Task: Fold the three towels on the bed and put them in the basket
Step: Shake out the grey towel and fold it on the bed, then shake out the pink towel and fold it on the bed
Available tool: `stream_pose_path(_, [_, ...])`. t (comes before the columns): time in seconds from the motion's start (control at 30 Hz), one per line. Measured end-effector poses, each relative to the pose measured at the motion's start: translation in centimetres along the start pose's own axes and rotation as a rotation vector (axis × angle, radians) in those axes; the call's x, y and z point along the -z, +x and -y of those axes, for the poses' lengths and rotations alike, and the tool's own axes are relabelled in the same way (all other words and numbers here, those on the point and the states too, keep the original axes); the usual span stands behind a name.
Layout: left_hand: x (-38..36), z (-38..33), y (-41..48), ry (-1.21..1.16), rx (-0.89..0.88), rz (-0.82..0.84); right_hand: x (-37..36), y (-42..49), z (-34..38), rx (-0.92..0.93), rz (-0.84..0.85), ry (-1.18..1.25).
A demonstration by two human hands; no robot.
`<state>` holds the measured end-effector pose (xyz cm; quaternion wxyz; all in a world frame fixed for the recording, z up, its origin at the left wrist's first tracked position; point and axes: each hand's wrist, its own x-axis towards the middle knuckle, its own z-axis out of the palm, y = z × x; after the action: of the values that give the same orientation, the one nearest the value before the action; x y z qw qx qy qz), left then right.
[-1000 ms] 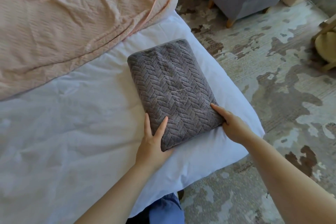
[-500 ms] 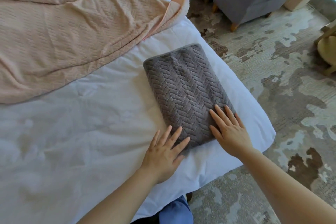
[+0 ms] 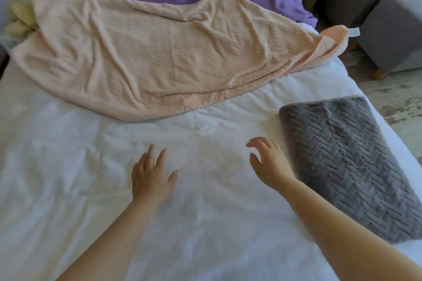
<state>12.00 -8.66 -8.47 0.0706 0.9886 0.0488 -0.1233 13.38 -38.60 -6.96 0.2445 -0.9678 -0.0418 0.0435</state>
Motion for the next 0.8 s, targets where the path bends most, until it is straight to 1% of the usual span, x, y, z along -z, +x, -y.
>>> stream_pose_path(0.07, [-0.2,3.3,2.5,-0.001,0.101,0.027,-2.1,3.3,1.9,0.003,0.062,-0.015])
stream_pose_path(0.17, [-0.9,6.3,6.1,-0.048,0.172,0.071,-4.6,8.1,4.7,0.010,0.107,-0.016])
stream_pose_path(0.33, [-4.2,8.3,9.5,-0.049,0.170,0.194,-8.1,15.8,7.9,0.048,0.068,-0.104])
stream_pose_path(0.47, [-6.0,8.8,10.3,-0.064,0.177,0.233,-10.5,20.5,9.2,0.033,0.105,-0.183])
stream_pose_path(0.53, [-6.4,8.9,10.5,-0.073,0.183,0.241,-11.3,21.8,9.4,0.020,0.069,-0.210])
stream_pose_path(0.63, [-6.4,8.8,10.7,-0.073,0.181,0.246,-10.8,22.5,9.6,-0.014,-0.022,-0.127])
stream_pose_path(0.8, [-4.7,8.3,10.9,-0.052,0.192,0.345,-7.4,20.4,10.8,-0.019,0.011,0.046])
